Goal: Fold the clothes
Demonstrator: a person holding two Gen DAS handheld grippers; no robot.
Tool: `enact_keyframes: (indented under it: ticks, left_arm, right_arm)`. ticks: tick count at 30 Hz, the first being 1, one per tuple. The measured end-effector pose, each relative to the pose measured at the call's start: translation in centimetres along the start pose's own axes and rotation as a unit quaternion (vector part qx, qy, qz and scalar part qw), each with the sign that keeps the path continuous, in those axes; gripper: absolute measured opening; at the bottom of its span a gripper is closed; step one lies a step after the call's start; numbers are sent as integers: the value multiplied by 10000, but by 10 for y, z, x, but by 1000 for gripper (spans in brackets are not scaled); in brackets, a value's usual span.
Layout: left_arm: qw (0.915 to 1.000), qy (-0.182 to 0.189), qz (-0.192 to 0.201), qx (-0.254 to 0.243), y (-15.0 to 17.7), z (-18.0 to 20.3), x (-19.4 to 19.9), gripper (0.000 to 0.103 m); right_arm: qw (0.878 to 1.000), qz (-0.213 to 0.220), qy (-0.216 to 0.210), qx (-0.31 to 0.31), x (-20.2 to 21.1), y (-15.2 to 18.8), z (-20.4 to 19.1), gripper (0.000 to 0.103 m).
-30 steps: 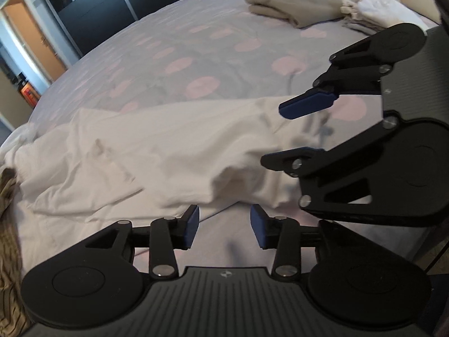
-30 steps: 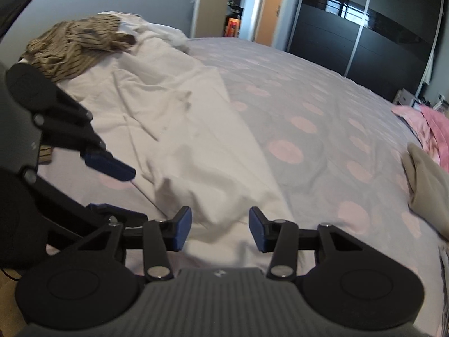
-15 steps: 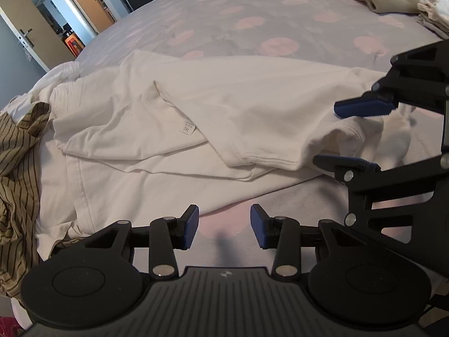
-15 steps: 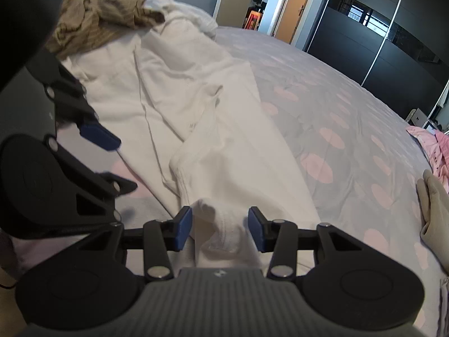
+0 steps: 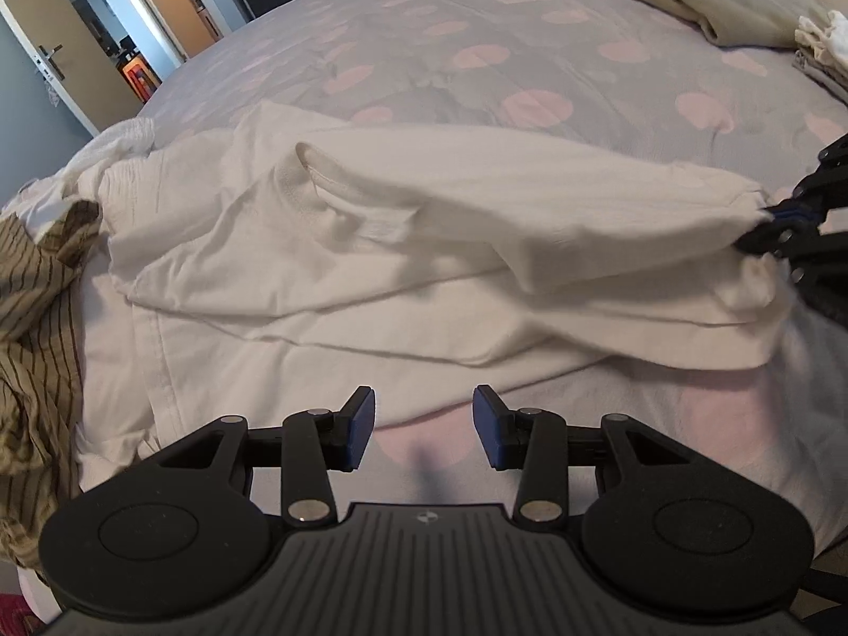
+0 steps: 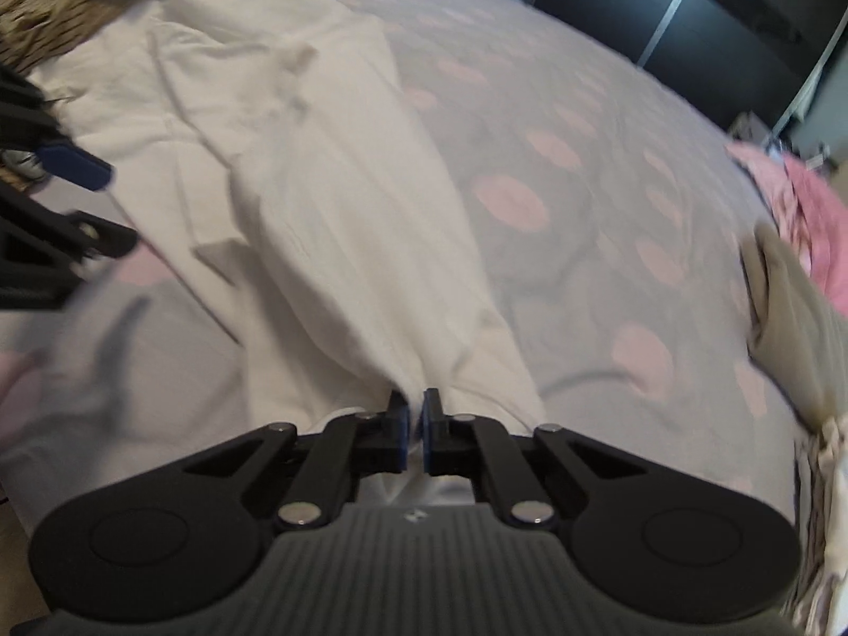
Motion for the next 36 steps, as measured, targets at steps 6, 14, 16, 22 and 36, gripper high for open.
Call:
enact_keyframes:
  ticks: [6, 14, 16, 22, 36]
  left_arm:
    - [9990, 107, 134, -405, -15, -14, 10, 39]
    - [9919, 81, 414, -1196, -19, -36, 4, 41]
    - [9882, 116, 486, -1447, -15, -39, 0, 42]
    - [9811, 101, 537, -1855, -10, -50, -18, 42]
    - [9764, -378, 273, -2110, -49, -79, -74, 42]
  right_arm:
    - [9982, -439, 358, 199, -2, 18, 35, 4]
    - [9957, -628, 684, -63, -23, 40, 52, 5]
    - [9959, -603, 679, -35, -25, 41, 51, 5]
    - [9960, -638, 596, -207, -30, 39, 52, 5]
    - [9959, -606, 647, -162, -35, 40, 48, 6]
Point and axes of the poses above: each gripper's, at about its wrist camera, not at the fingertips, and x roughly against the way its jaws point, z to its right, y to its underside, the point moved 1 cm from there along -x, roughly the way its jaws point, and after that the axes turned 8 degrees about x, right-handed, at the moved point
